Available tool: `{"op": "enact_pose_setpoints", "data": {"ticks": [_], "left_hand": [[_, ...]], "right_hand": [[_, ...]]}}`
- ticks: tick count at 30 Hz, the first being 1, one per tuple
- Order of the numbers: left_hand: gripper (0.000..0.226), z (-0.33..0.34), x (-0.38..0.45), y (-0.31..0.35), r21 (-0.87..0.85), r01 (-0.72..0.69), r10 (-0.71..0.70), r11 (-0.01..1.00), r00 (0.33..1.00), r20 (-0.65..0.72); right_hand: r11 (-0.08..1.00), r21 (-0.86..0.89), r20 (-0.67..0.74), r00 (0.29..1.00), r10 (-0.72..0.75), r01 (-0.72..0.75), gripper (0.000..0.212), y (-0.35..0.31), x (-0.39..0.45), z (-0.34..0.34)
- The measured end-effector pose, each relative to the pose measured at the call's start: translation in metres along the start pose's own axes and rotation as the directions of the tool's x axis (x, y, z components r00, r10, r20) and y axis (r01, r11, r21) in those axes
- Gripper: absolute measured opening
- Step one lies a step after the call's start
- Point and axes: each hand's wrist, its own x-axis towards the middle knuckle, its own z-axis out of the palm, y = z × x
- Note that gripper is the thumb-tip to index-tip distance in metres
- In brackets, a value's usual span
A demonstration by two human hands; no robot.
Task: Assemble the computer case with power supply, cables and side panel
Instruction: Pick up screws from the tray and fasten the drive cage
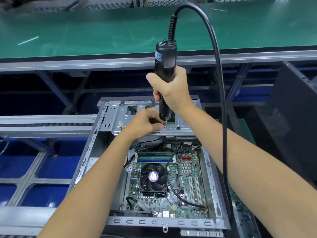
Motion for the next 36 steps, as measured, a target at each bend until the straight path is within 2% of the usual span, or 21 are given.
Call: {"op": "enact_pose_setpoints", "data": {"ticks": [7, 13, 18, 22, 29, 36], "left_hand": [[0.012, 0.0000, 0.0005, -0.0004, -0.014, 0.004, -0.004, 1.000, 1.000, -0.009], [0.019, -0.0001, -0.0002, 0.0003, -0.009, -0.001, 0.001, 1.000, 1.000, 0.000], [0.006, -0.0009, -0.0011, -0.0010, -0.017, 0.017, -0.016, 1.000, 1.000, 0.026], [0.012, 0.0001, -0.0010, -0.0015, -0.022, 0.025, -0.024, 0.999, 0.999, 0.029], [0.003, 0.0005, 0.0002, -0.0031, -0.016, 0.020, -0.020, 1.000, 1.000, 0.015], [0.010, 0.0003, -0.0003, -0.0005, -0.026, 0.014, -0.013, 1.000, 1.000, 0.016]], "right_hand": [[1.000, -0.001, 0.011, 1.000, 0.007, -0.007, 0.019, -0.0010, 0.0009, -0.0011], [0.999, 0.032, 0.065, 0.998, 0.008, -0.010, 0.024, -0.0022, 0.0000, -0.0023], [0.999, 0.044, 0.130, 0.991, -0.009, 0.003, 0.033, -0.0007, -0.0021, 0.0002], [0.999, 0.032, 0.185, 0.983, -0.003, -0.003, 0.035, 0.0016, -0.0022, 0.0044], [0.999, 0.012, 0.133, 0.991, 0.033, -0.035, 0.017, 0.0004, 0.0014, 0.0039], [0.999, 0.025, 0.119, 0.992, 0.037, -0.041, 0.024, 0.0027, 0.0046, -0.0024]]}}
